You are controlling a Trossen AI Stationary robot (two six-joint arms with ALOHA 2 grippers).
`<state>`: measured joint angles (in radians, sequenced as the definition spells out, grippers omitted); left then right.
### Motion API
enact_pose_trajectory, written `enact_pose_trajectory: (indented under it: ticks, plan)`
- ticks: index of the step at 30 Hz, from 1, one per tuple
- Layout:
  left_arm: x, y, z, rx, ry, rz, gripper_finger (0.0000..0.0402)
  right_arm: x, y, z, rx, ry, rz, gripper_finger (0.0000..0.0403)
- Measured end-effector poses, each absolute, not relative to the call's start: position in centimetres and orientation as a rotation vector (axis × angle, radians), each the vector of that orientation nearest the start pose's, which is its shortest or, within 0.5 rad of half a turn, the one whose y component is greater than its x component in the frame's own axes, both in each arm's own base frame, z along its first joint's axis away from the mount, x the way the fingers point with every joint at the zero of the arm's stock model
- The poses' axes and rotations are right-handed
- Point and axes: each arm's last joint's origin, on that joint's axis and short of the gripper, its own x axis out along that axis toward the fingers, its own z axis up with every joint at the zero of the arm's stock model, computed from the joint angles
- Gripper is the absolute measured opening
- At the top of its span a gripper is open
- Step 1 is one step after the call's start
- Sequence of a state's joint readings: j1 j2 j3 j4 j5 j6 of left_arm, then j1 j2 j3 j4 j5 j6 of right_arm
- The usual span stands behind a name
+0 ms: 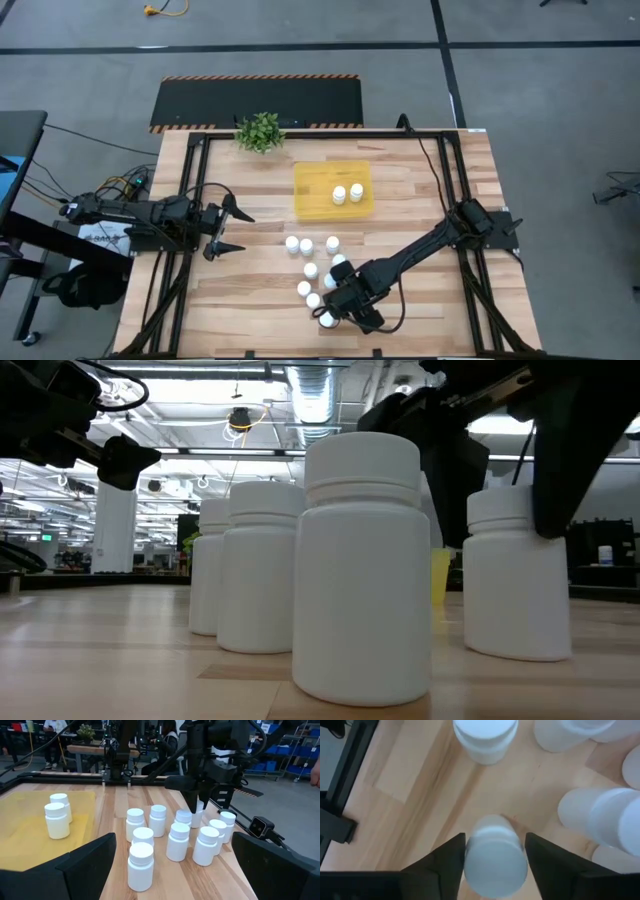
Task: Pick and place pill bottles into a basket
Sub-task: Put the white medicine bottle into the yellow bin
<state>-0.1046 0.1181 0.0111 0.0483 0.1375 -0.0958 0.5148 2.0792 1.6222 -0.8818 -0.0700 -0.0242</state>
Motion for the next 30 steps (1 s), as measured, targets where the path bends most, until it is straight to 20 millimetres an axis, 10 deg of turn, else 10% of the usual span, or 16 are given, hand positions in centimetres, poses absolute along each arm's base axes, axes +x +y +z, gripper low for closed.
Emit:
enact_pose_trajectory:
  ticks: [30]
  plan:
    - [10.31,-1.48,16.25,-0.089,0.069,-0.24,0.0386,36.18,20.79,18.66,-0.279,1.325,0.477,0.0173]
